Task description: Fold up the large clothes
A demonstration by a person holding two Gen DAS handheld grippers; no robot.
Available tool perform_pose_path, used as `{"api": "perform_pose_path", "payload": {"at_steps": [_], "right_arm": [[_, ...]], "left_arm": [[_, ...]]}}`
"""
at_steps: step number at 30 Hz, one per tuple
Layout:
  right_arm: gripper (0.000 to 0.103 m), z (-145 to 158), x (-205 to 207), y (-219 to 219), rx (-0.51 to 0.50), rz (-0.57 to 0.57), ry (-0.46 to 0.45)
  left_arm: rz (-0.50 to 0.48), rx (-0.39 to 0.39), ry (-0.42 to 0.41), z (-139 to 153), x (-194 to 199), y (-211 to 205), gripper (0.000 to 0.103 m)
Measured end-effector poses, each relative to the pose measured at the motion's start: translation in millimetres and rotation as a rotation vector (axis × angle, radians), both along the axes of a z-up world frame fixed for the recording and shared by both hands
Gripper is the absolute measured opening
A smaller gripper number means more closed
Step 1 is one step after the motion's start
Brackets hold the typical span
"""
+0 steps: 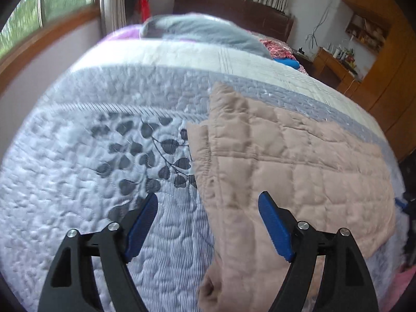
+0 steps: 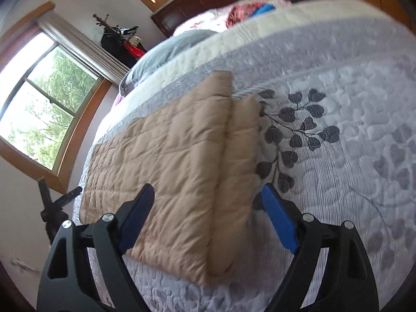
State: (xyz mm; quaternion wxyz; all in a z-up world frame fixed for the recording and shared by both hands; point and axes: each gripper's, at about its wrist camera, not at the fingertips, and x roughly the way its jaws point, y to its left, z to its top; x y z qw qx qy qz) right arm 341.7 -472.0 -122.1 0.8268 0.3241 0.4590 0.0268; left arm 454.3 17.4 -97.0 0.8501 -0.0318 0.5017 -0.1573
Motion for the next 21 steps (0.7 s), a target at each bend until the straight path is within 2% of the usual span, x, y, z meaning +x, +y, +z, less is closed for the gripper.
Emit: {"api": "perform_pose_path", "payload": {"at_steps": [5, 9, 12, 15, 17, 18, 20, 21], "right_arm": [[0.084, -29, 26, -6, 0.073, 0.019, 0.058], [0.085, -34, 41, 2, 0.050, 0.039, 0.060], [0.076, -30, 48, 8, 0.041, 0.057, 0.055], [0.069, -27, 52, 19, -0.002, 0.078, 0.061], [0.055, -24, 53, 21, -0.017, 0.093, 0.054], [0.051, -22, 53, 23, -0.020, 0.098, 0.052], [0.036, -19, 51, 24, -0.024, 0.099, 0.044], [0.033, -17, 52, 26, -0.030, 0.096, 0.037]], "left_arm": [[-0.024, -0.114, 0.089, -31, 22, -3, 0.081], [-0.073, -0.193, 0.120, -41, 34, -13, 0.083], [-0.097, -0.236, 0.160, -47, 44, -20, 0.083], [-0.113, -0.241, 0.168, -48, 47, -32, 0.083], [-0.129, -0.236, 0.160, -46, 48, -45, 0.081], [-0.134, -0.230, 0.153, -45, 47, -48, 0.078], [-0.145, -0.212, 0.136, -44, 45, -56, 0.068], [-0.150, -0.213, 0.131, -42, 43, -59, 0.058]]}}
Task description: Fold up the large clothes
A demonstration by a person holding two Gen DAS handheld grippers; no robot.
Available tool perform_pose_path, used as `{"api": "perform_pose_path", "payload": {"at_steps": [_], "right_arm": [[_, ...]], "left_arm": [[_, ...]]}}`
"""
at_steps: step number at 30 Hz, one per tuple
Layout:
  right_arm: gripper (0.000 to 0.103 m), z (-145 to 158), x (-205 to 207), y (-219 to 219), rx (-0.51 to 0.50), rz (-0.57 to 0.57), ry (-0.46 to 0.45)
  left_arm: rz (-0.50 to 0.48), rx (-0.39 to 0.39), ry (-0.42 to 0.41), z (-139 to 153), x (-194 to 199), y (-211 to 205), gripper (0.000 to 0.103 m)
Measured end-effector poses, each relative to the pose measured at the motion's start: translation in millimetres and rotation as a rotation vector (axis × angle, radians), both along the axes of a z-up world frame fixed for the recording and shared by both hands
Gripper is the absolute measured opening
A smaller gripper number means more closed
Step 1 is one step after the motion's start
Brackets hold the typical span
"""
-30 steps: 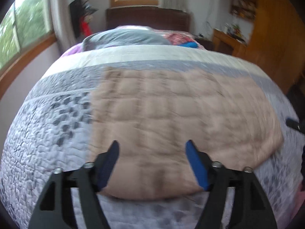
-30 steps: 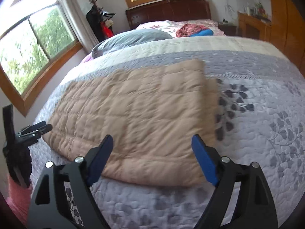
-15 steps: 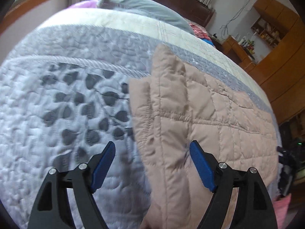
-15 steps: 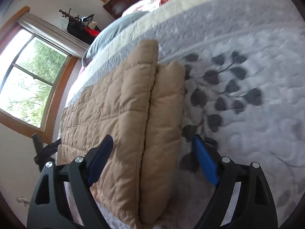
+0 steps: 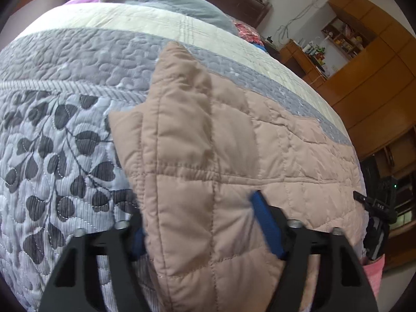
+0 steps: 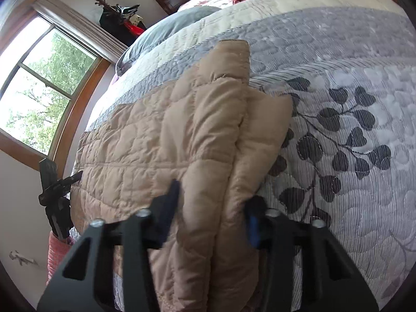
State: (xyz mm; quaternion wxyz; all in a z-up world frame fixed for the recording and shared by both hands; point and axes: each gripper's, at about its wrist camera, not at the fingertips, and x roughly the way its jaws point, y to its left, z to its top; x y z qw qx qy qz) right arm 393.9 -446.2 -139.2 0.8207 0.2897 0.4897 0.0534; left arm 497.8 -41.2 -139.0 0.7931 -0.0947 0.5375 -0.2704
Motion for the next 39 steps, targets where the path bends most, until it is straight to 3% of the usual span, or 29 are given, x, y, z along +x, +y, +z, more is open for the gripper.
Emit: {"api": "perform_pose_path", "payload": {"at_steps": [1, 4, 7, 15, 19, 25, 32, 39], "right_arm": [[0.027, 2, 3, 4, -0.003, -0.003, -0.008], [0.019, 10, -4, 4, -0.005, -0.015, -0.034], [0.016, 28, -15, 7, 0.011, -0.017, -0.074], [0.015, 83, -54, 23, 0.039, 0.019, -0.157], [0.015, 113, -90, 39, 0.040, 0.054, -0.193], [0.015, 139, -154, 64, 0.018, 0.098, -0.213], [0.015, 127, -216, 95, 0.009, 0.134, -0.167], [0.015, 81, -240, 102, 0.029, 0.102, -0.065]], "left_arm": [[-0.005, -0.008, -0.006, 3, -2, -3, 0.047], [-0.003, -0.015, -0.046, 14, -11, -12, 0.025], [-0.009, 0.002, -0.108, 29, -24, -18, 0.016], [-0.035, -0.073, -0.178, 82, -66, -8, 0.013], [-0.040, -0.092, -0.211, 110, -105, 22, 0.013], [-0.049, -0.050, -0.245, 141, -175, 53, 0.014], [-0.081, -0.004, -0.233, 131, -248, 75, 0.015], [-0.059, 0.084, -0.200, 77, -277, 88, 0.017]]}}
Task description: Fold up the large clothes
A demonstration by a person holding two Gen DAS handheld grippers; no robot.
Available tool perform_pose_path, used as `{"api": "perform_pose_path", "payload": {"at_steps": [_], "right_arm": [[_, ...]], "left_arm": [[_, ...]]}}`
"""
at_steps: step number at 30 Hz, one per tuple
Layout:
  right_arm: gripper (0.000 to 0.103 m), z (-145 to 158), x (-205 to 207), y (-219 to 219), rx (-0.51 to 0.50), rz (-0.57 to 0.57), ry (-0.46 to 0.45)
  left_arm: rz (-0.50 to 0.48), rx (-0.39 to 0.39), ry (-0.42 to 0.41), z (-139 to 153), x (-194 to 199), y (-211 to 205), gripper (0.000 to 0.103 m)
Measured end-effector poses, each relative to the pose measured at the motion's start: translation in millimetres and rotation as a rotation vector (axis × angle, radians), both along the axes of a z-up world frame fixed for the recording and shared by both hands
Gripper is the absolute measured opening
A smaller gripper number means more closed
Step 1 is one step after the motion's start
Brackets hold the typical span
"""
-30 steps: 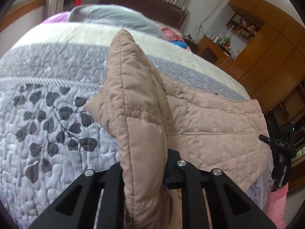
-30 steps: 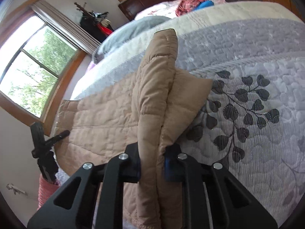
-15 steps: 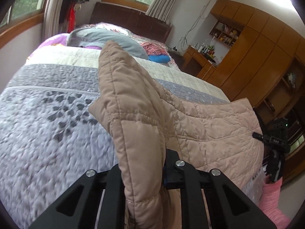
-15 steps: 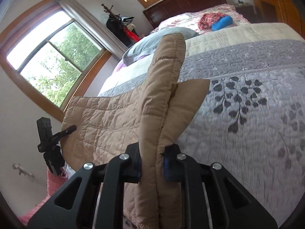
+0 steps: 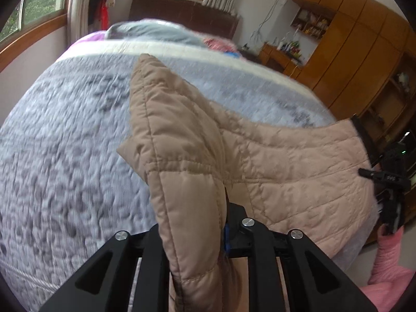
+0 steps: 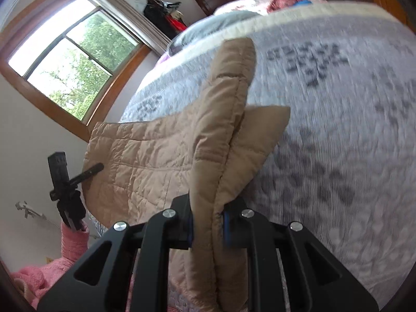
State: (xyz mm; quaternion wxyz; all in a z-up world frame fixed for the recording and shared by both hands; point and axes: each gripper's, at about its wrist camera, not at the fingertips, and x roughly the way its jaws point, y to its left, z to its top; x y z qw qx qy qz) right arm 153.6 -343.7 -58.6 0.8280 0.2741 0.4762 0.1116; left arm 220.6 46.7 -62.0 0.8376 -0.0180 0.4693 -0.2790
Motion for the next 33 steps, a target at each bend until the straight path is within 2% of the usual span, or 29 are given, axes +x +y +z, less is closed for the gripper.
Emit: {"api": "perform_pose_path", "payload": {"at_steps": [3, 5, 10, 15, 20, 22, 23, 26, 29, 31, 33], "right_arm": [[0.016, -24, 1, -3, 0.002, -0.024, 0.045], [0.018, -40, 2, -7, 0.001, -0.042, 0.067], [0.020, -77, -1, -15, 0.064, -0.079, 0.092], [0.022, -88, -8, -16, 0.108, -0.101, 0.066], [0.028, -91, -13, -20, 0.125, -0.121, 0.060], [0.036, -80, -19, -20, 0.070, -0.134, 0.068], [0.043, -73, -21, -19, 0.026, -0.142, 0.067], [0.042, -44, -37, -16, -0.104, -0.159, 0.045], [0.038, -19, -55, -6, -0.206, -0.152, 0.015], [0.036, -4, -66, 7, -0.283, -0.135, 0.006], [0.034, 5, -73, 19, -0.314, -0.109, 0.003]], "left_arm": [[0.021, 0.036, 0.038, -32, 7, 6, 0.022], [0.027, 0.030, 0.055, -44, 9, 9, 0.027], [0.032, 0.051, 0.021, -66, 7, 8, 0.035], [0.034, 0.094, -0.017, -76, 4, 1, 0.038], [0.066, 0.114, -0.029, -74, 0, -3, 0.042], [0.093, 0.135, -0.038, -67, -1, -1, 0.050], [0.109, 0.144, -0.043, -62, -4, 1, 0.051], [0.164, 0.157, -0.060, -39, -14, 14, 0.052], [0.218, 0.200, -0.140, -13, -32, 23, 0.052], [0.229, 0.237, -0.199, 4, -48, 17, 0.052], [0.215, 0.244, -0.223, 17, -63, 7, 0.052]]}}
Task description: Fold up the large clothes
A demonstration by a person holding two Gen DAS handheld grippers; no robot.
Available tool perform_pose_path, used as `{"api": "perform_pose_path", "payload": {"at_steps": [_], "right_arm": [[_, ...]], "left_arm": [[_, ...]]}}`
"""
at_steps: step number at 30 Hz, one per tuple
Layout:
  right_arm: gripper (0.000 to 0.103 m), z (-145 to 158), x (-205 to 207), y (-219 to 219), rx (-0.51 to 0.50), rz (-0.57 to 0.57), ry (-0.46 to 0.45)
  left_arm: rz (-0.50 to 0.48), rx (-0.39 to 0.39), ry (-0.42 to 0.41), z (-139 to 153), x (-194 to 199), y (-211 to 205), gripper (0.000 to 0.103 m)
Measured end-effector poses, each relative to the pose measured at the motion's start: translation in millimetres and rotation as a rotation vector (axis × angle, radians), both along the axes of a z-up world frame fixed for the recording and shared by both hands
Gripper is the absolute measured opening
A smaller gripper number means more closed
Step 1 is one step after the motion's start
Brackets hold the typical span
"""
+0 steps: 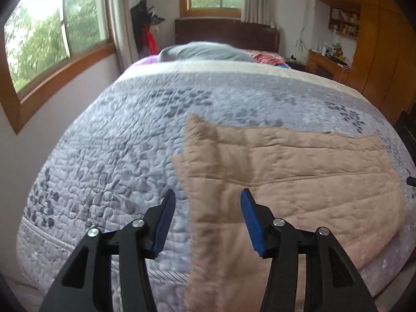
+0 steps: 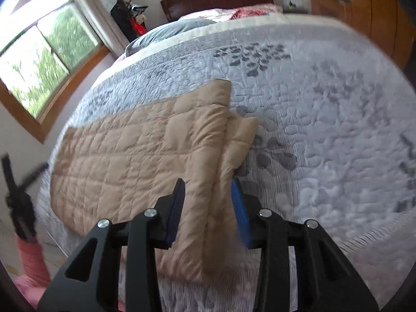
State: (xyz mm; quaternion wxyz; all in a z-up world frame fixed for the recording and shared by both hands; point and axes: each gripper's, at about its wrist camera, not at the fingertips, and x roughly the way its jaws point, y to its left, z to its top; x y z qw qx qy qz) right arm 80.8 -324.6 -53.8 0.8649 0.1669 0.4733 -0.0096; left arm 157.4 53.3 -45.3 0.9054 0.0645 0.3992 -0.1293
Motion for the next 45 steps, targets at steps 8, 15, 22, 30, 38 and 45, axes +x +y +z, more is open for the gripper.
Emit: {"api": "perform_pose_path", "payload": {"at_steps": [8, 15, 22, 30, 38, 45], "right_arm": [[0.029, -16, -8, 51, -0.080, 0.064, 0.034], [0.026, -61, 0, 40, -0.001, 0.039, 0.094], [0.026, -68, -2, 51, -0.069, 0.037, 0.058], [0.026, -66, -3, 58, -0.112, 0.012, 0.038], [0.029, -39, -10, 61, -0.093, 0.016, 0.009], [0.029, -17, -25, 69, -0.118, 0.059, -0.012]], "left_arm": [[-0.075, -0.004, 0.015, -10, -31, -63, 0.053], [-0.088, -0.006, 0.104, -62, -23, -83, 0.053], [-0.073, -0.023, 0.090, -75, -28, -81, 0.055], [-0.071, -0.021, 0.066, -79, -31, -81, 0.055], [-0.066, -0.019, 0.069, -73, -31, -82, 0.055], [-0.064, -0.010, 0.067, -70, -33, -81, 0.054]]}}
